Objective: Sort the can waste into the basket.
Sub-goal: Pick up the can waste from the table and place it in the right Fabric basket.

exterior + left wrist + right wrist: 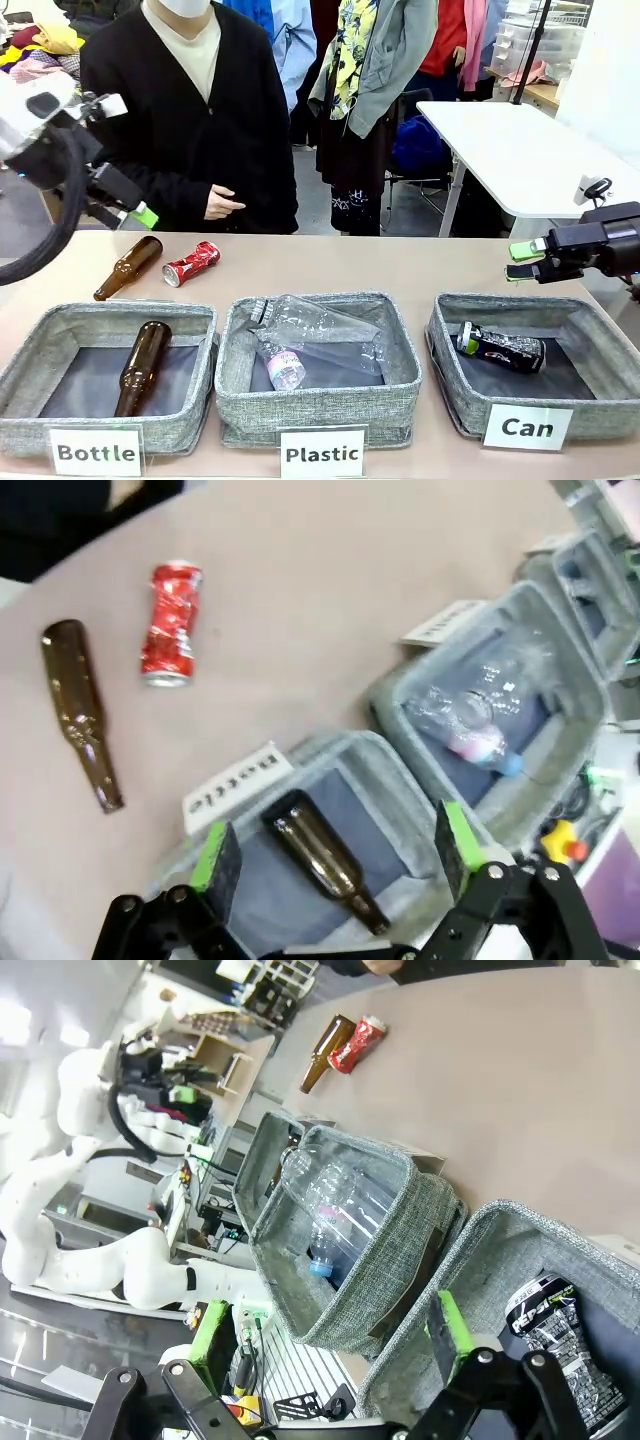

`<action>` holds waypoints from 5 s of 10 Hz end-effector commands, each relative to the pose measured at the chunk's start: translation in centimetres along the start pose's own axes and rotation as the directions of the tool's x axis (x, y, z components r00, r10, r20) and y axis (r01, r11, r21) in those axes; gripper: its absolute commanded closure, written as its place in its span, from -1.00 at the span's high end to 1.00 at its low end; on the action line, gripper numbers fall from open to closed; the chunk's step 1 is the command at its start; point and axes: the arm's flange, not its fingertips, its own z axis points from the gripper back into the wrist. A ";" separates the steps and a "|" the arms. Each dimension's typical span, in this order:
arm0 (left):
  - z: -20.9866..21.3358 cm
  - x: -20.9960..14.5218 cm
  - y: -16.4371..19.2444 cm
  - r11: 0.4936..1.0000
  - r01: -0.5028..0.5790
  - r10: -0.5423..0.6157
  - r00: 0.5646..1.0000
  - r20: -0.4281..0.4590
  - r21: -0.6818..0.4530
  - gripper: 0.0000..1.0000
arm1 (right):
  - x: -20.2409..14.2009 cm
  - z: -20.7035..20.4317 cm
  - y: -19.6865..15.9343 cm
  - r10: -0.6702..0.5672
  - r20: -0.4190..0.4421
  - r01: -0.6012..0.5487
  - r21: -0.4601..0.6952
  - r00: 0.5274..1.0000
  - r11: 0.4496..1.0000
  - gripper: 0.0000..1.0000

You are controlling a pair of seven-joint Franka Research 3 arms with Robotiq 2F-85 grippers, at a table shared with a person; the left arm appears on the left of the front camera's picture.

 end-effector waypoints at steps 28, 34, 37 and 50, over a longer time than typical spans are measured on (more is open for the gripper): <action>21.3 -30.4 21.9 0.807 -0.452 0.577 0.741 0.343 -0.380 1.00 | -0.3 -0.2 0.1 0.023 0.014 -0.023 0.006 1.000 1.000 1.00; 20.0 -23.5 20.2 0.835 -0.466 0.542 0.789 0.289 -0.292 1.00 | -0.3 -0.2 0.1 0.023 0.014 -0.023 0.006 1.000 1.000 1.00; 13.5 -10.7 15.9 0.906 -0.411 0.420 0.901 0.107 -0.098 1.00 | -0.3 -0.2 0.1 0.023 0.014 -0.023 0.006 1.000 1.000 1.00; -18.6 10.1 5.7 0.951 0.214 -0.144 0.946 -0.291 0.226 1.00 | -0.3 -0.2 0.1 0.023 0.014 -0.023 0.006 1.000 1.000 1.00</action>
